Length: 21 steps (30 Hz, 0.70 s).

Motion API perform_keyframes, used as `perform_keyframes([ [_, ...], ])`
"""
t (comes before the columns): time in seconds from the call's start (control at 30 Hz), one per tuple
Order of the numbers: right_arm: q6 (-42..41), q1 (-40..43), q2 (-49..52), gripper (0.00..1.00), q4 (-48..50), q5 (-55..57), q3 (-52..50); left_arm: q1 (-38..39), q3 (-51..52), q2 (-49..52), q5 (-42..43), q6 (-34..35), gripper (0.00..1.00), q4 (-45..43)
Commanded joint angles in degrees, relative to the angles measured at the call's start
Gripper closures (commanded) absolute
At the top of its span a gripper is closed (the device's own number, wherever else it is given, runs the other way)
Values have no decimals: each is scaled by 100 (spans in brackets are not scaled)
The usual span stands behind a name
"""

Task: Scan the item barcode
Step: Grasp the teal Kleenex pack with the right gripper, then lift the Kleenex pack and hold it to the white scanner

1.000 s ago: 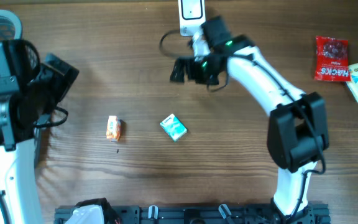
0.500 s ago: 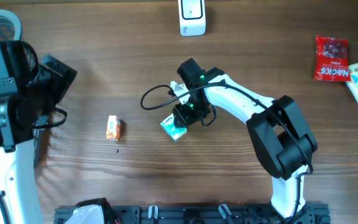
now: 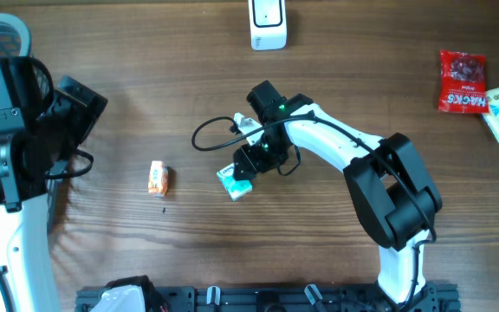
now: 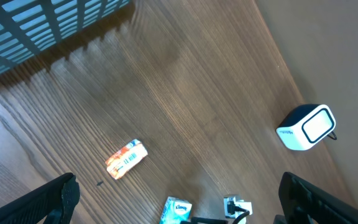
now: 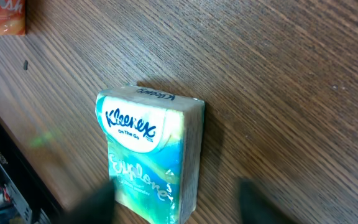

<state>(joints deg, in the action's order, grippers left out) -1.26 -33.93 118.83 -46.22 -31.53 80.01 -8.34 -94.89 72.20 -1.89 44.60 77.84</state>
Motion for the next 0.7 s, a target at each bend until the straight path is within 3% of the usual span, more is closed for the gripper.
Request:
perform_keyframes([
  [0.0,-219,2,-11,27,44,-136,-105,-31,0,7,-101,-90,0,2],
  [0.07,-337,2,-11,29,332,-136,-293,-31,0,7,-98,-90,0,2],
  [0.27,-647,-33,-11,49,660,-278,-472,-31,0,7,-101,-90,0,2],
  [0.4,-1099,-337,-9,62,710,457,-472,-31,0,7,-101,-92,0,2],
  [0.47,-1263,-415,-9,77,745,518,-472,-31,0,7,-101,-92,0,2],
  [0.5,-1386,-413,-9,95,756,529,-472,-31,0,7,-101,-92,0,2],
  [0.67,-1331,-330,-22,96,807,52,-463,-31,0,7,-98,-90,0,2],
])
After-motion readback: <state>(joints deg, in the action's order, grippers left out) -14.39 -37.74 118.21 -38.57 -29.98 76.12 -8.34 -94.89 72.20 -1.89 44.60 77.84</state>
